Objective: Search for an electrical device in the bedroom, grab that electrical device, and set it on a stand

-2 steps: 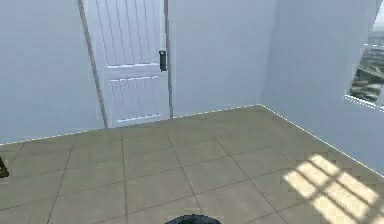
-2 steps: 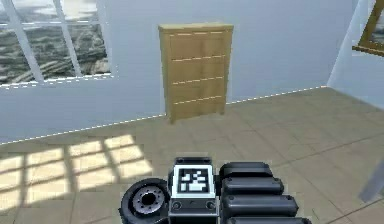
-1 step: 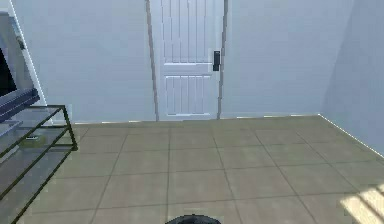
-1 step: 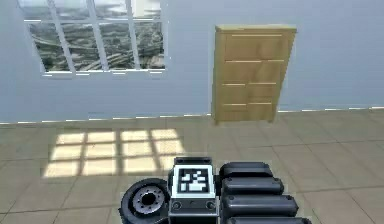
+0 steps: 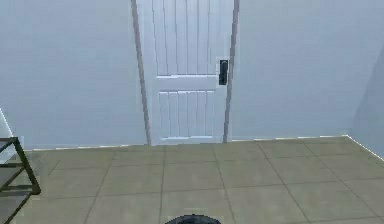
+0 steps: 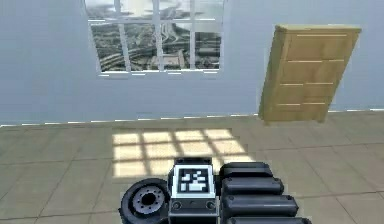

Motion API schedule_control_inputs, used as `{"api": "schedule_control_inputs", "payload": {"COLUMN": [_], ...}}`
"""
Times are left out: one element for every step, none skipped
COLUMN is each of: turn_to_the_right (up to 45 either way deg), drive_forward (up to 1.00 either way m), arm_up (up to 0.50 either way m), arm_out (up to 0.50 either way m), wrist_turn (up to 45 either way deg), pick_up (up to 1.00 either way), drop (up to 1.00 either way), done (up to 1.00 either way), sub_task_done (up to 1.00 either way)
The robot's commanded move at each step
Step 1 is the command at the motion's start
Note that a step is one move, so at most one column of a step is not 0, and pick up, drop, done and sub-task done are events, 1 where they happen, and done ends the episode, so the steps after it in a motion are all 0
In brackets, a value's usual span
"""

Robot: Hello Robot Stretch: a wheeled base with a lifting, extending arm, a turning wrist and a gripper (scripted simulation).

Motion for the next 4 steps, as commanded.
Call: {"api": "schedule_control_inputs", "payload": {"turn_to_the_right": [-42.0,0.0,-39.0,0.0], "drive_forward": [0.0,1.0,0.0,0.05], "arm_up": [0.0,0.0,0.0,0.0], "arm_out": [0.0,0.0,0.0,0.0], "wrist_turn": [0.0,0.0,0.0,0.0], "pick_up": [0.0,0.0,0.0,0.0], "drop": [0.0,0.0,0.0,0.0], "done": [0.0,0.0,0.0,0.0], "sub_task_done": [0.0,0.0,0.0,0.0]}}
